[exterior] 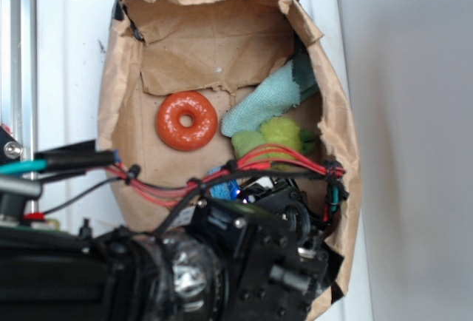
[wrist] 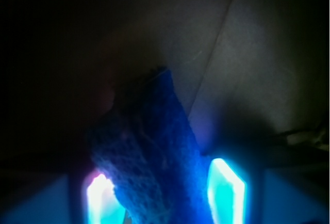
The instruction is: Grab the blue sponge.
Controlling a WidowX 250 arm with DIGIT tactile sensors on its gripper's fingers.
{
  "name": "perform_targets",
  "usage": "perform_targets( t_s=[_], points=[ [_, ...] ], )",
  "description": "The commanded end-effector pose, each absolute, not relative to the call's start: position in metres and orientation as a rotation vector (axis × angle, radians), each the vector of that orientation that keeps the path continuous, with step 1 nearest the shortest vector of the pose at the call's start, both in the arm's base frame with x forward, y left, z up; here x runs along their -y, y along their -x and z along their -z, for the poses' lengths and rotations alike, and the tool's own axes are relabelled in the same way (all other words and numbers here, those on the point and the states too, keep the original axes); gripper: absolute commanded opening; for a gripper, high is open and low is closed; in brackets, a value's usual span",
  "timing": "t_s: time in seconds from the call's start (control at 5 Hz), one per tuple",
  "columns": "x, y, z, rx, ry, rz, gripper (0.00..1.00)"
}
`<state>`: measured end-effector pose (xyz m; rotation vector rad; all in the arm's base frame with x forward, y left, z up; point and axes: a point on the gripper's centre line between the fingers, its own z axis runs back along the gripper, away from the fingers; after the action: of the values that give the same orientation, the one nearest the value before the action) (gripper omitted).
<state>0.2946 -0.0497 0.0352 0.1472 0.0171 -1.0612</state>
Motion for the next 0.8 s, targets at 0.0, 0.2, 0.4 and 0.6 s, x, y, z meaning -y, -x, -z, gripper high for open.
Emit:
perform_targets(
  t_s=[0.0, 0.2, 0.4, 0.6],
  points=[
    [0.007, -0.301, -0.131, 0.226, -0.074, 0.797, 0.00],
    [-0.019, -0.297, -0.167, 0.251, -0.041, 0.615, 0.00],
    [-0.024, -0.285, -0.196, 0.294, -0.037, 0.548, 0.00],
    [-0.017, -0.272, -0.228, 0.303, -0.047, 0.483, 0.00]
  ],
)
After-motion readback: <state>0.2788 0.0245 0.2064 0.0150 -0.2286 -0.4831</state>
